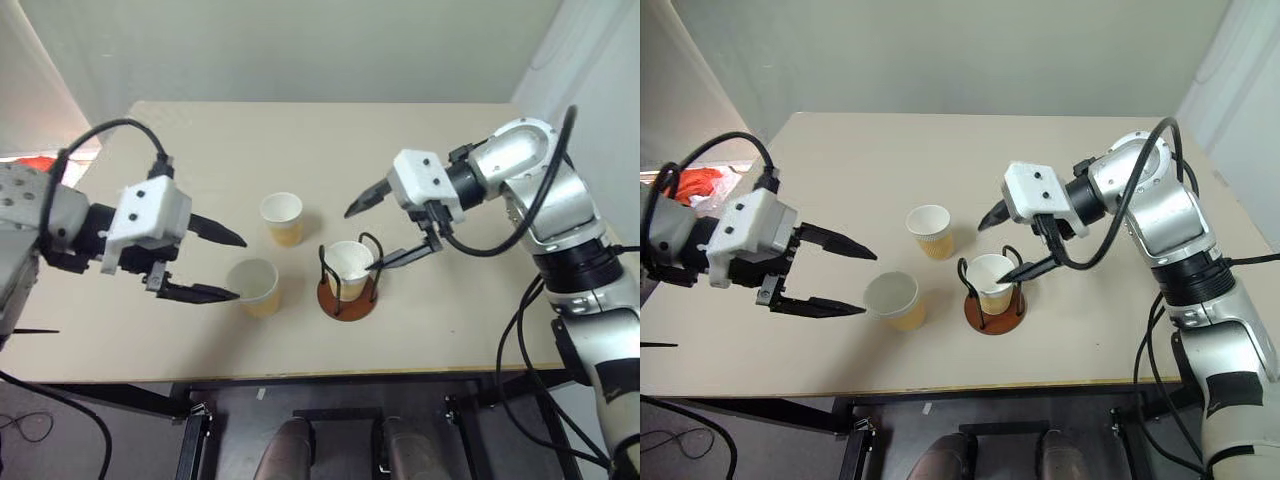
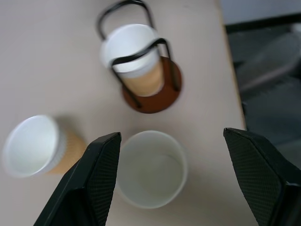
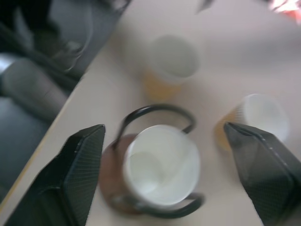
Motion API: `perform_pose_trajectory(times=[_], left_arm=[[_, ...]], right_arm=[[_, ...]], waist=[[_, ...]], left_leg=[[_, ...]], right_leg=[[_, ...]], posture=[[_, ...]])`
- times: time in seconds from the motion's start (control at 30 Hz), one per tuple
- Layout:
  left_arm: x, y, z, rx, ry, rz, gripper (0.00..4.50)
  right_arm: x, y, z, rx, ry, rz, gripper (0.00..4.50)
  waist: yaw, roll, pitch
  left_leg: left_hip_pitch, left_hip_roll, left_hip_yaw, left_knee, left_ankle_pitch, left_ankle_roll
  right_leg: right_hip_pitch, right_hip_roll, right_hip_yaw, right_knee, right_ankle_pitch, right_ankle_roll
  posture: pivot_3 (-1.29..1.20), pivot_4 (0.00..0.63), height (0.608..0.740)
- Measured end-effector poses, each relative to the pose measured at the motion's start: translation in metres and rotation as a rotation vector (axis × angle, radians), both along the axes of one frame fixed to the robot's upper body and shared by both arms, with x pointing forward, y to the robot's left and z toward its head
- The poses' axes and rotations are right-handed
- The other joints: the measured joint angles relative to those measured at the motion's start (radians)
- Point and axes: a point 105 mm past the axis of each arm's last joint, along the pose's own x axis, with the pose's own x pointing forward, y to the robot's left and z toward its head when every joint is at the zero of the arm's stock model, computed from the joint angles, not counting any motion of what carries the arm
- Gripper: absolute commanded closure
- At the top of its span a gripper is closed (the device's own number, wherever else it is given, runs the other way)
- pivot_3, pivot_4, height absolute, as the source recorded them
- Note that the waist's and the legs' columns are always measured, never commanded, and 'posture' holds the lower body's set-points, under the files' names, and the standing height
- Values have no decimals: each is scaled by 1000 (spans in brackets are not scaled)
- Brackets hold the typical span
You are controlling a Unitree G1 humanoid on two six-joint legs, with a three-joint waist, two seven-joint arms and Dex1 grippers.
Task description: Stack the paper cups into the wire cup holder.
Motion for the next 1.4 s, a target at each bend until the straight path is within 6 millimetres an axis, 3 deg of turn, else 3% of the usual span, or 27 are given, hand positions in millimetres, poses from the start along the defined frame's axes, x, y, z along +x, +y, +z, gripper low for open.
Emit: perform_pose_trajectory(times=[0.13,0.33,0.53,0.63,0.93,1.03,1.13,1.23,1.3,1.4], left_arm=[[9,1,-19,91,35,-28,682],[26,4,-39,200,34,-39,682],[36,-18,-73,247,69,-120,682],[35,-23,-79,257,74,-150,1197],[42,-15,-78,298,40,-171,4244],[44,-17,-76,310,27,-193,4434],[48,-21,-59,276,-7,-200,4434],[51,-41,4,124,-118,-242,4434],[43,-54,50,21,-206,-292,4434],[27,-82,90,-106,-255,-444,4434]], right_arm=[[-2,-4,23,182,105,-35,438],[-5,-16,2,205,209,-119,438],[-6,-18,2,224,195,-190,438],[-3,-22,-2,226,200,-237,406],[-3,-32,-1,243,189,-294,406],[-6,-39,-4,238,200,-306,406],[-17,-61,-8,234,286,-334,406],[-44,-99,-8,319,374,-369,406],[-60,-110,-8,354,390,-373,406],[-73,-123,-12,363,366,-441,406]], waist=[[4,0,0],[5,-1,0],[5,-1,0],[4,-1,0],[5,-1,0],[9,-1,0],[17,-2,0],[36,-7,1],[34,-4,0],[28,-4,0]], left_leg=[[-2,0,-1,0,0,0],[-2,-1,0,1,-1,1],[-2,-1,0,1,-1,1],[-2,-1,0,2,-1,1],[-2,-1,0,5,0,2],[-3,-1,-1,7,0,3],[-7,-2,-1,9,0,3],[-15,-3,-5,14,0,3],[-14,-5,-1,15,-1,2],[-14,-5,1,16,-5,8]], right_leg=[[0,0,-1,-1,-1,-1],[0,-1,0,-1,-2,-3],[1,-1,-1,-1,1,2],[1,-1,-1,-1,2,4],[2,-1,-1,-1,4,7],[3,-1,-1,-2,4,7],[2,-1,-1,-3,5,8],[0,-1,-3,-4,4,9],[1,-3,-1,-7,4,12],[4,-4,0,-12,4,19]], posture=[[0,150,740],[0,150,740],[0,150,740],[0,150,740],[0,150,740],[0,150,740],[0,150,740],[0,150,740],[0,150,740],[0,150,740]])
